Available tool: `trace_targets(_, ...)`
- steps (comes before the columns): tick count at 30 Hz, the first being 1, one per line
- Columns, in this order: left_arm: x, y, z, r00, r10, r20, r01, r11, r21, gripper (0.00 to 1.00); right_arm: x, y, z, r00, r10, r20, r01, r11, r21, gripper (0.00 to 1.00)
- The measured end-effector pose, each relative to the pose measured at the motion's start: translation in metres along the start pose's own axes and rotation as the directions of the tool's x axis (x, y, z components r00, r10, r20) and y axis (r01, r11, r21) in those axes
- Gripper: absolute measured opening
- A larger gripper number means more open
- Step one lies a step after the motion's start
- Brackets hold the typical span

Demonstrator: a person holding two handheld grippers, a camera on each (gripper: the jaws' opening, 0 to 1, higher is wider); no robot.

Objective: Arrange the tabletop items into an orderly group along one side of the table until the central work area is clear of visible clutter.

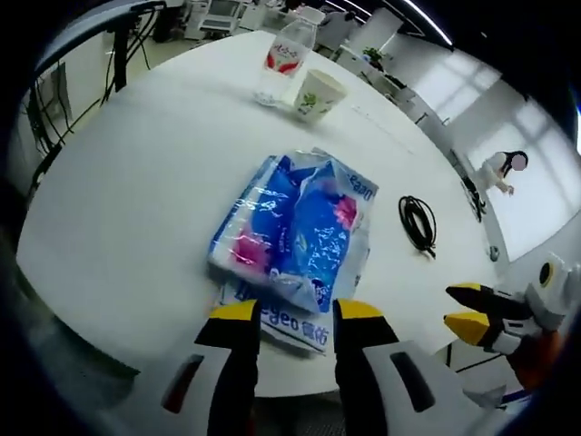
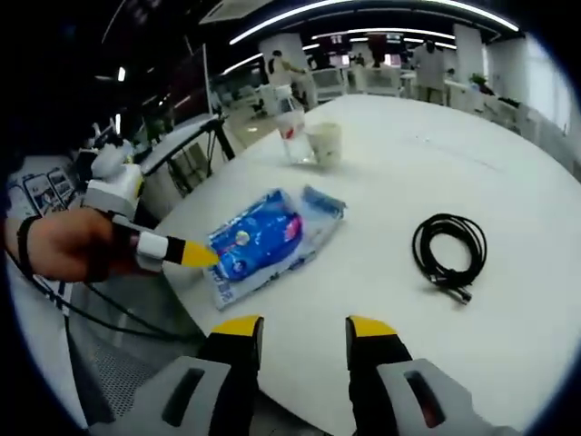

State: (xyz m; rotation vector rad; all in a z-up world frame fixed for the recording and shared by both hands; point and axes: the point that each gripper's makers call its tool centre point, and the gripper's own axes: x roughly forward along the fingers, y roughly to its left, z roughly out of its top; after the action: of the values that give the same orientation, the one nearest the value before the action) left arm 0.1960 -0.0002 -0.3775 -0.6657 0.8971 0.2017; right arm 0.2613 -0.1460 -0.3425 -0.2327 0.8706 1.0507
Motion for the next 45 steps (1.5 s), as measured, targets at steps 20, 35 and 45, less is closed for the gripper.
trace_targets(20, 0.002, 0.012, 0.000, 0.999, 0.039, 0.015, -0.039, 0.999, 0.035, 0.12, -0.011, -0.009, -0.022, 0.999, -0.036, -0.026, 0.037, 0.998, 0.055, 0.33)
trace_targets(35, -0.003, 0.011, -0.001, 0.999, 0.036, 0.027, -0.037, 0.998, 0.049, 0.03, -0.009, -0.008, -0.029, 0.999, -0.037, -0.031, 0.040, 0.996, 0.083, 0.31)
trace_targets(45, -0.009, 0.008, -0.002, 0.999, 0.041, 0.026, -0.044, 0.988, 0.146, 0.02, -0.009, -0.006, -0.030, 0.999, -0.033, -0.022, 0.035, 0.993, 0.108, 0.30)
